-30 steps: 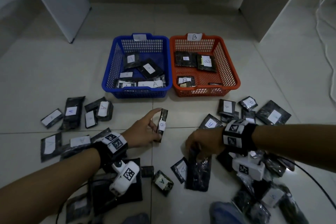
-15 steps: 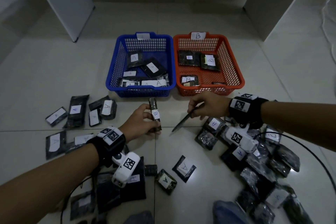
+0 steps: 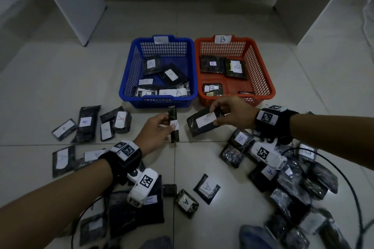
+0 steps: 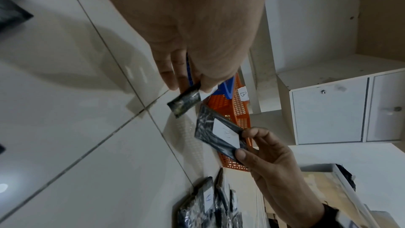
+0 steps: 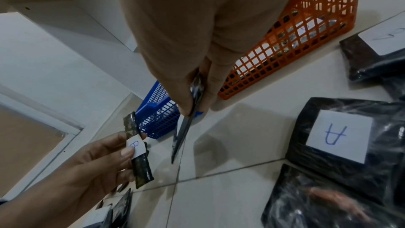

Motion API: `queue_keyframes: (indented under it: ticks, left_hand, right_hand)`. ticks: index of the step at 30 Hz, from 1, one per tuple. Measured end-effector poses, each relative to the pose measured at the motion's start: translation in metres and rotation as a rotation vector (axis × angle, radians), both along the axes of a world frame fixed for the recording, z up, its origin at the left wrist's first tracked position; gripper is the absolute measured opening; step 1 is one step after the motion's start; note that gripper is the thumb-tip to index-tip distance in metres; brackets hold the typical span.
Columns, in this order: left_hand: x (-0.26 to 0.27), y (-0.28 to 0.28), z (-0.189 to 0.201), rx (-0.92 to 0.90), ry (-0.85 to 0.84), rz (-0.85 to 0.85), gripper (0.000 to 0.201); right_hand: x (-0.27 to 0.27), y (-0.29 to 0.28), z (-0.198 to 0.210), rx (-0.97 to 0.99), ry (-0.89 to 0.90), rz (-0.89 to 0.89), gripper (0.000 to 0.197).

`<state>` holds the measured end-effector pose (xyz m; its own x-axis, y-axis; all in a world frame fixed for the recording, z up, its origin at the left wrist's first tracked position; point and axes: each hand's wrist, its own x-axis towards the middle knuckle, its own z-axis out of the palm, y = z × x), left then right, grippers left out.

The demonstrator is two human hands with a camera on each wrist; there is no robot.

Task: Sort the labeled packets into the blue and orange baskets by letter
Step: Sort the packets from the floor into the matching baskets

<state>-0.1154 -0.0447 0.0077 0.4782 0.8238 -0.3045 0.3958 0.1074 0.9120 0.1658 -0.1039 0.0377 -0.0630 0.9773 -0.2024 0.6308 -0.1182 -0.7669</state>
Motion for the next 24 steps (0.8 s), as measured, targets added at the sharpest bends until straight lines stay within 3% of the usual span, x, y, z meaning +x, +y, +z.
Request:
queue_keyframes:
  ticks: [2, 5, 7, 10, 15, 17, 21, 24]
  left_hand:
    - [0.0, 0.002, 0.005, 0.023, -0.011, 0.052, 0.027]
    - [-0.002, 0.007, 0.015, -0.009, -0.163, 0.091, 0.064]
    - [-0.005, 0.012, 0.02, -0.002, -0.22, 0.075, 0.076]
    - [-0.004, 0.022, 0.026, 0.025, -0.219, 0.037, 0.062]
    - [0.015, 0.045, 0.043, 0.154, -0.222, 0.041, 0.038]
    - [0.031, 0.057, 0.057, 0.238, -0.17, -0.017, 0.033]
    - [0.078, 0.076, 0.086, 0.393, -0.015, -0.168, 0.033]
    - [0.121, 0.088, 0.099, 0.49, 0.068, -0.25, 0.031]
  right_hand:
    - [0.0, 0.005, 0.006, 0.029, -0.025, -0.002, 0.032]
    - [0.003, 0.021, 0.018, 0.041, -0.013, -0.015, 0.03]
    - [0.004, 0.035, 0.028, 0.075, 0.005, -0.025, 0.025]
    - [0.015, 0.058, 0.044, 0.129, 0.028, -0.122, 0.022]
    - [0.054, 0.086, 0.061, 0.235, -0.083, -0.307, 0.044]
    - [0.078, 0.087, 0.061, 0.186, -0.132, -0.38, 0.052]
    - [0.13, 0.074, 0.046, 0.01, -0.407, -0.477, 0.057]
    - [0.154, 0.064, 0.035, -0.014, -0.398, -0.524, 0.052]
